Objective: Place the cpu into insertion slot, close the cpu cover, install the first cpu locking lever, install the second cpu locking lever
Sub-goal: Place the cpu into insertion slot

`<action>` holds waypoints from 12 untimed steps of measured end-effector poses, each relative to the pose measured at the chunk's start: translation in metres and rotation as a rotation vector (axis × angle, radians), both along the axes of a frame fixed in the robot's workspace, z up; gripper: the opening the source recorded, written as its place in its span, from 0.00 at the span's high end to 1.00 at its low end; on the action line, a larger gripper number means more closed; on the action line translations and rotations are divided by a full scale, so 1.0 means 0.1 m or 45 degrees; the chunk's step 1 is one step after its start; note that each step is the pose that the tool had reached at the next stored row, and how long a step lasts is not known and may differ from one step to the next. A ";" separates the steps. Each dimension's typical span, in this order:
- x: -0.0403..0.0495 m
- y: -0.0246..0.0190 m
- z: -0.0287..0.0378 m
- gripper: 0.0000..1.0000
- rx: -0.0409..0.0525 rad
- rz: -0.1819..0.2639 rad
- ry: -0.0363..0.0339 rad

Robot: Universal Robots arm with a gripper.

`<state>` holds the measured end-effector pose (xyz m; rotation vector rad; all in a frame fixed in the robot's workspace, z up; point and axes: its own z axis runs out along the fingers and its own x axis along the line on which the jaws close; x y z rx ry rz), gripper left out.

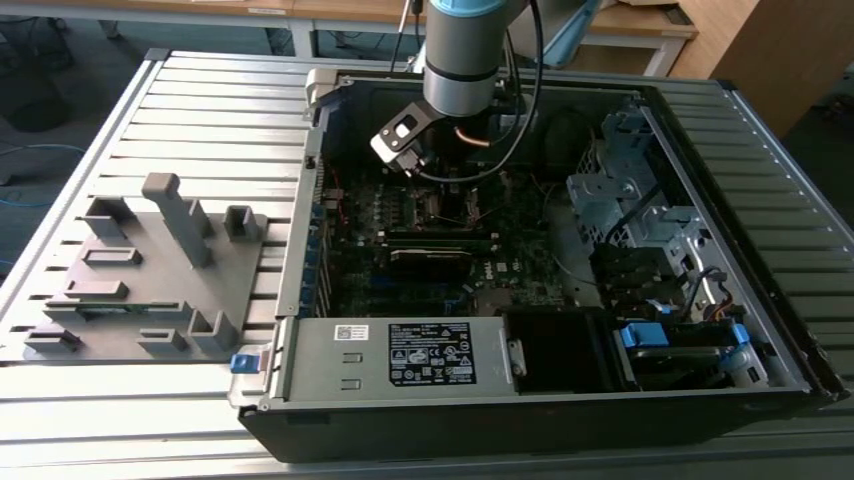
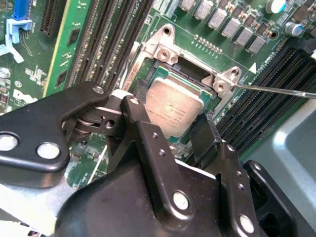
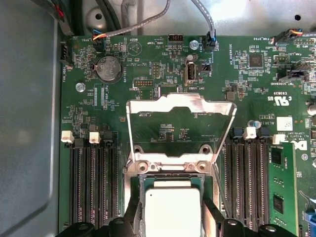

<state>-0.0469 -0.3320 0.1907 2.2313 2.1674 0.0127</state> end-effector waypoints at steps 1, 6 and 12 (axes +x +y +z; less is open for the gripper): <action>0.000 0.000 0.000 0.39 0.000 0.000 0.0000; 0.000 0.000 0.018 0.39 0.000 0.000 0.0000; 0.000 0.000 0.071 0.39 0.000 0.000 0.0000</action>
